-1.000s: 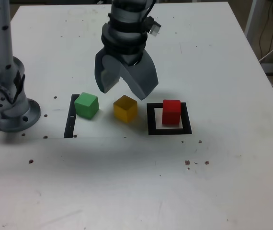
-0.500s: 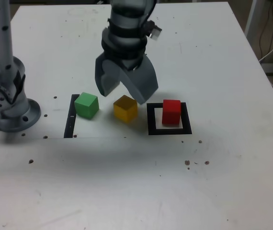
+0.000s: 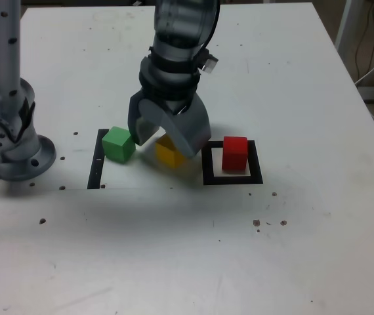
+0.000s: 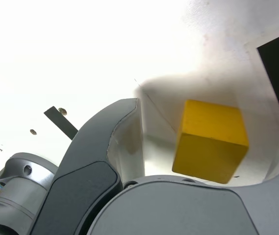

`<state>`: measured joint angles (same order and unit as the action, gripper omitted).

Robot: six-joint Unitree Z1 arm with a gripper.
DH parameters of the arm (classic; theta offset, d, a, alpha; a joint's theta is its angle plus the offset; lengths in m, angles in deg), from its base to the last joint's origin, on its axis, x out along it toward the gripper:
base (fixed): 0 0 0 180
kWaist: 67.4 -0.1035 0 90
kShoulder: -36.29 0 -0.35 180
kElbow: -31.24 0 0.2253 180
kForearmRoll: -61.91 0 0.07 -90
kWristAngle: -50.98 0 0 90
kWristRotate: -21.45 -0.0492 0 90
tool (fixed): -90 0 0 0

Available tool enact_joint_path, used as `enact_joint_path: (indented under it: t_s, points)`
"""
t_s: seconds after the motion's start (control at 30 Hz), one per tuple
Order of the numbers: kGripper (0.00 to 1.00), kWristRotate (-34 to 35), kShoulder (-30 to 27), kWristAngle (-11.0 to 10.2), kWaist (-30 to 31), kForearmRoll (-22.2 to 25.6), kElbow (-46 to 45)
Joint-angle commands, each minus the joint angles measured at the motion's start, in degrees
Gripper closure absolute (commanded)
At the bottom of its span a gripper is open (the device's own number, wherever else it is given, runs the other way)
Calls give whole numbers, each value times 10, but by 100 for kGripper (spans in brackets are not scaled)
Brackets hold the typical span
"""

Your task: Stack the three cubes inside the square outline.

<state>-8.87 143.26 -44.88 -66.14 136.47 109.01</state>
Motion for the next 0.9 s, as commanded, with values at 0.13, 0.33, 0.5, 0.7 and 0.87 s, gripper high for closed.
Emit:
enact_joint_path:
  t_s: [0.13,0.33,0.5,0.7,0.87]
  points:
    - [9,5,5,1,1,-7,-5]
    - [19,9,8,-1,1,-11,-5]
    - [36,23,8,-7,5,-11,-6]
    - [57,35,5,-14,10,-9,-3]
    - [64,36,4,-16,12,-8,-1]
